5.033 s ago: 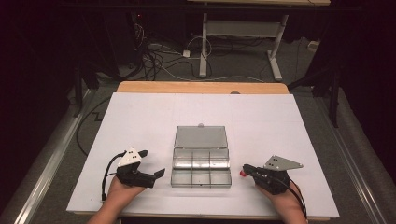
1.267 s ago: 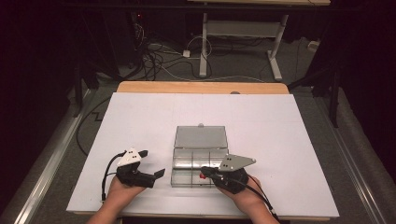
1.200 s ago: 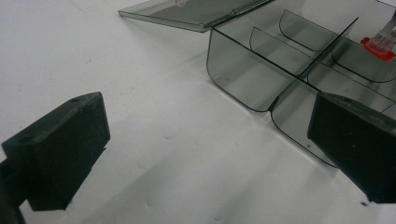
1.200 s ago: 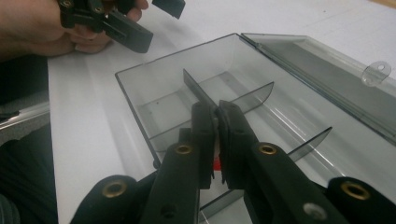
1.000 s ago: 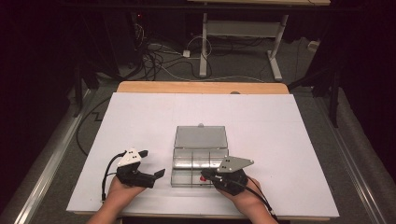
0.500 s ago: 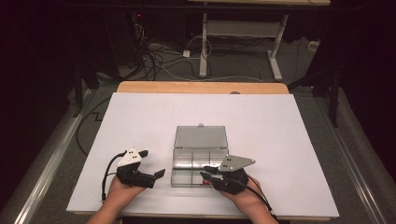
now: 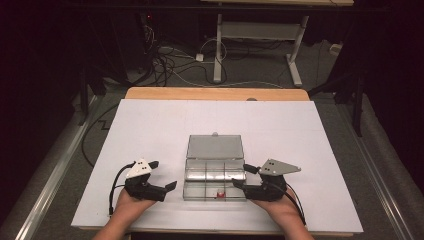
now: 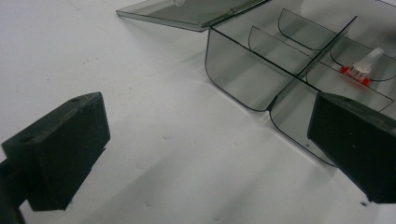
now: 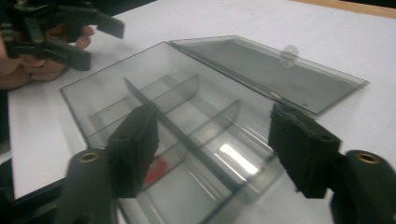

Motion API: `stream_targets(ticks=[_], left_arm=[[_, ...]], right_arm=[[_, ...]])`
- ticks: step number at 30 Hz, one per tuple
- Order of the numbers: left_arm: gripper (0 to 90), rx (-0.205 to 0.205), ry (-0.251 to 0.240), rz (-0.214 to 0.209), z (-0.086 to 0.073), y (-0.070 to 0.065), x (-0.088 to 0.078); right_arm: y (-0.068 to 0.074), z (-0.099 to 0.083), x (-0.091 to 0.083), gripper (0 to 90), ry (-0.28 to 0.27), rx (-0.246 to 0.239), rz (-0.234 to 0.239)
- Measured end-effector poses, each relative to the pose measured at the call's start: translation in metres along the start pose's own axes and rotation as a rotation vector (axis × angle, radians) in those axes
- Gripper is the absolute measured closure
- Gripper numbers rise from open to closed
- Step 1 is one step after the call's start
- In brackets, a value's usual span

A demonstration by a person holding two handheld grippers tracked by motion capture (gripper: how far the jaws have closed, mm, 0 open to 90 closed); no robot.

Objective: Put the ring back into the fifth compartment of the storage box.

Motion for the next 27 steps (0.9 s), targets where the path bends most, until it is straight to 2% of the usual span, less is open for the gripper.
stream_targets(ticks=[17,21,27], left_arm=[[0.0,-0.01,-0.002,-0.004,0.0,0.001,0.0],[0.0,-0.01,0.0,0.004,0.0,0.001,0.0],[0.0,-0.03,0.007,0.021,0.0,0.004,0.0]], right_arm=[[-0.048,-0.015,-0.013,0.8,-0.011,0.097,-0.154],[-0.059,-0.019,-0.014,0.7,-0.008,0.097,-0.203],[-0.069,-0.022,-0.014,0.7,0.005,0.104,-0.222]])
Point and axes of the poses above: each handheld gripper's, and its own axes: x roughly forward along the jaws, z roughly out of its top, y roughly to its left, the point moved 10 cm from there along x, roughly forward along the jaws, and after that the axes turned 8 degrees about x, right-handed, at the moved point
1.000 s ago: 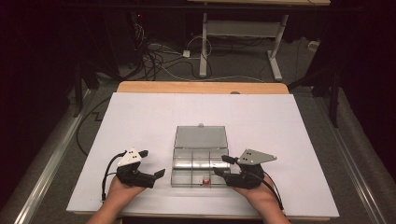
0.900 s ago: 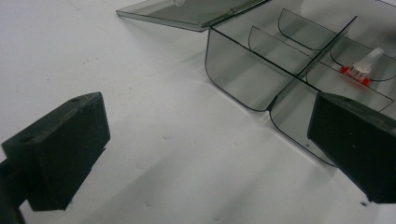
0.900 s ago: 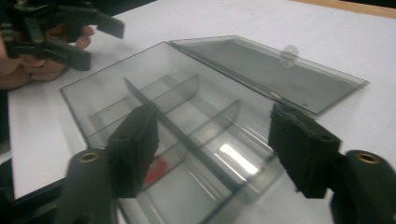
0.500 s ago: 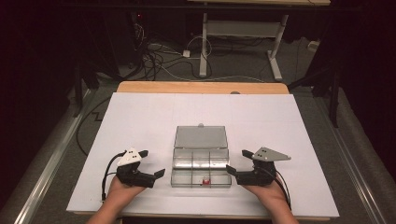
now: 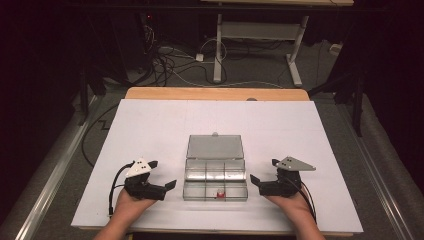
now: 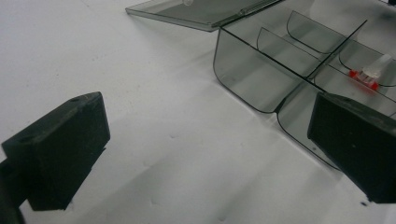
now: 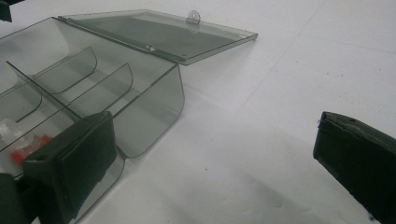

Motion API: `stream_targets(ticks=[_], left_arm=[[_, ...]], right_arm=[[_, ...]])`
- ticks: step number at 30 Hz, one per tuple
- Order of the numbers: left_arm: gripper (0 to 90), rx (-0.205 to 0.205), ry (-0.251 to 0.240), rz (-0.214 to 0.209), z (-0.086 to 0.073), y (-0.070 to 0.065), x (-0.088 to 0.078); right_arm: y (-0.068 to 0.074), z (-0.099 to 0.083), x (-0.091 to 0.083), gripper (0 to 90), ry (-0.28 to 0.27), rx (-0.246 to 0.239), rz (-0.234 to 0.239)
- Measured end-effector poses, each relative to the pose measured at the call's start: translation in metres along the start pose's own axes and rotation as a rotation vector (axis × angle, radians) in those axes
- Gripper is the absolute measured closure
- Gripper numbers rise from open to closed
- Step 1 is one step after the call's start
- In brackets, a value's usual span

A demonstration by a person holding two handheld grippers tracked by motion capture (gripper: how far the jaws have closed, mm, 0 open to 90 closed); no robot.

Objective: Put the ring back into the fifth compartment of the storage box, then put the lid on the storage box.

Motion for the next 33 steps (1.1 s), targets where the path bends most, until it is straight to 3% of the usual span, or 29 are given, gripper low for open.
stream_targets(ticks=[9,18,28,33], left_arm=[[0.0,-0.023,0.008,-0.008,0.001,0.0,0.0],[0.0,-0.033,-0.026,-0.051,0.012,-0.003,0.004],[0.0,-0.075,-0.018,-0.053,0.022,0.011,0.018],[0.0,-0.064,-0.015,-0.024,0.034,0.02,0.022]], right_arm=[[-0.004,0.005,-0.001,0.7,-0.024,-0.009,-0.019],[-0.005,0.007,-0.004,0.8,-0.034,-0.012,-0.024],[0.003,0.018,0.005,0.9,-0.045,-0.008,-0.004],[0.009,0.029,0.01,0.8,-0.055,-0.026,0.008]])
Point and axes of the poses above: each handheld gripper's, and its own axes: x roughly forward along the jaws, z roughly out of its top, y roughly to its left, the point moved 10 cm from there along x, roughly forward along the jaws, and after that the axes turned 8 degrees about x, right-handed, at the moved point
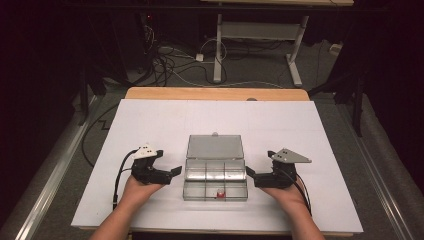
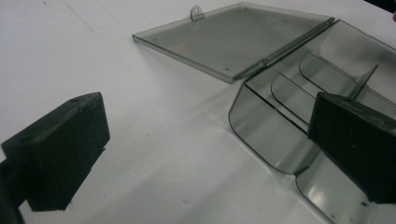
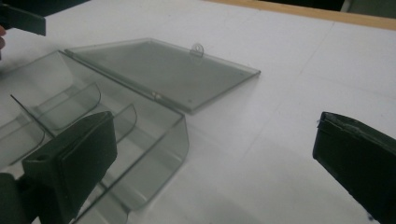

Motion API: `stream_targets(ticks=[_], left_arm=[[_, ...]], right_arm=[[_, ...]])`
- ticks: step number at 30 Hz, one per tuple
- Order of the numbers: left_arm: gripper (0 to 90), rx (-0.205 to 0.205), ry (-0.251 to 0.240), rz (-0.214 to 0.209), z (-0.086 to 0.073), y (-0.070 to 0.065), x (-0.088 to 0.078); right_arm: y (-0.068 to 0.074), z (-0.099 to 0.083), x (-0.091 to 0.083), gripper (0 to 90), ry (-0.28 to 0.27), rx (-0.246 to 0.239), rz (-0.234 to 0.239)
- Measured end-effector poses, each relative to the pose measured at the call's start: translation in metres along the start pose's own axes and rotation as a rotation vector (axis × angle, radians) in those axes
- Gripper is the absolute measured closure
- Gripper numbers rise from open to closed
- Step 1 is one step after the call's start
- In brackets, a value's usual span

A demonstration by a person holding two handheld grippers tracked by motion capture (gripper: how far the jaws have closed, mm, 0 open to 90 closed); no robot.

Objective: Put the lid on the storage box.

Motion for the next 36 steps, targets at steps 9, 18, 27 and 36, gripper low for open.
stream_targets(ticks=[9,18,27,36], left_arm=[[0.0,-0.027,-0.005,0.007,0.032,0.015,0.02],[0.0,-0.078,0.069,-0.036,0.034,0.021,0.057],[0.0,-0.109,0.093,-0.073,0.027,0.014,0.069],[3.1,-0.121,0.086,-0.106,0.028,0.008,0.072]], right_arm=[[-0.007,0.024,0.025,0.8,-0.002,0.033,-0.002],[-0.015,0.026,0.063,1.9,0.093,0.08,-0.032],[-0.004,0.022,0.088,7.7,0.188,0.141,0.017],[0.0,0.02,0.092,15.4,0.235,0.2,0.065]])
Point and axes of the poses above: each handheld gripper's, and its own axes: x roughly forward along the jaws, z roughly out of its top, y roughly to its left, the point moved 10 cm from there along x, roughly forward along the jaws, and after that the axes turned 8 degrees about x, right-handed, at the moved point
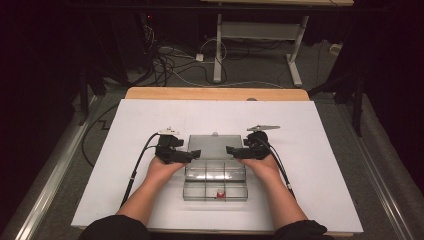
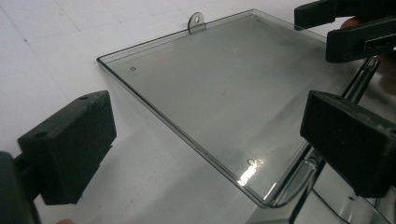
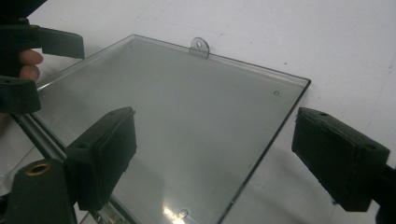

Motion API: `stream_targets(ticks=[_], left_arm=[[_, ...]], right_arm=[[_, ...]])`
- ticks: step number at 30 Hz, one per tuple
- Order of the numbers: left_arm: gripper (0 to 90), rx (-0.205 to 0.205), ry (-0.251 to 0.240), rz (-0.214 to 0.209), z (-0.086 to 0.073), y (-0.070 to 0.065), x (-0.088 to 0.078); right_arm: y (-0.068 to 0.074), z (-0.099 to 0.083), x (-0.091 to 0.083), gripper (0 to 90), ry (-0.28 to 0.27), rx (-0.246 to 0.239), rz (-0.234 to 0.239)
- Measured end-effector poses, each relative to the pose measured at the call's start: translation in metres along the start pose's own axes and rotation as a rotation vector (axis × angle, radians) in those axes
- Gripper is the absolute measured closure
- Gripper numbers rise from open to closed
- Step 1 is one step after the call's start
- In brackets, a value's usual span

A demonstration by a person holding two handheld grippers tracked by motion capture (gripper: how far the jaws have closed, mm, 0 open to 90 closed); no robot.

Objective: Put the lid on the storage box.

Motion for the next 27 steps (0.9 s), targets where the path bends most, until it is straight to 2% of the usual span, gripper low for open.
stream_targets(ticks=[8,12,17,22,27], left_arm=[[9.2,-0.001,-0.005,-0.034,0.0,-0.004,0.001],[10.2,-0.001,-0.007,-0.034,0.0,-0.005,0.001],[10.3,-0.002,-0.009,-0.03,0.001,-0.005,0.002],[10.3,0.009,-0.008,-0.016,0.001,-0.005,0.002],[11.2,0.008,-0.002,-0.008,0.0,-0.004,0.001]], right_arm=[[0.0,-0.008,0.004,16.9,0.048,0.062,0.039],[0.001,-0.01,0.004,16.6,0.069,0.104,0.069],[0.003,-0.012,0.003,19.3,0.082,0.116,0.09],[0.005,-0.012,0.002,25.9,0.072,0.136,0.126],[0.006,-0.01,-0.002,31.1,0.025,0.102,0.116]])
Point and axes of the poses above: each handheld gripper's, and its own axes: x roughly forward along the jaws, z roughly out of its top, y roughly to its left, the point moved 10 cm from there along x, roughly forward along the jaws, and after that the axes turned 8 degrees about x, right-handed, at the moved point
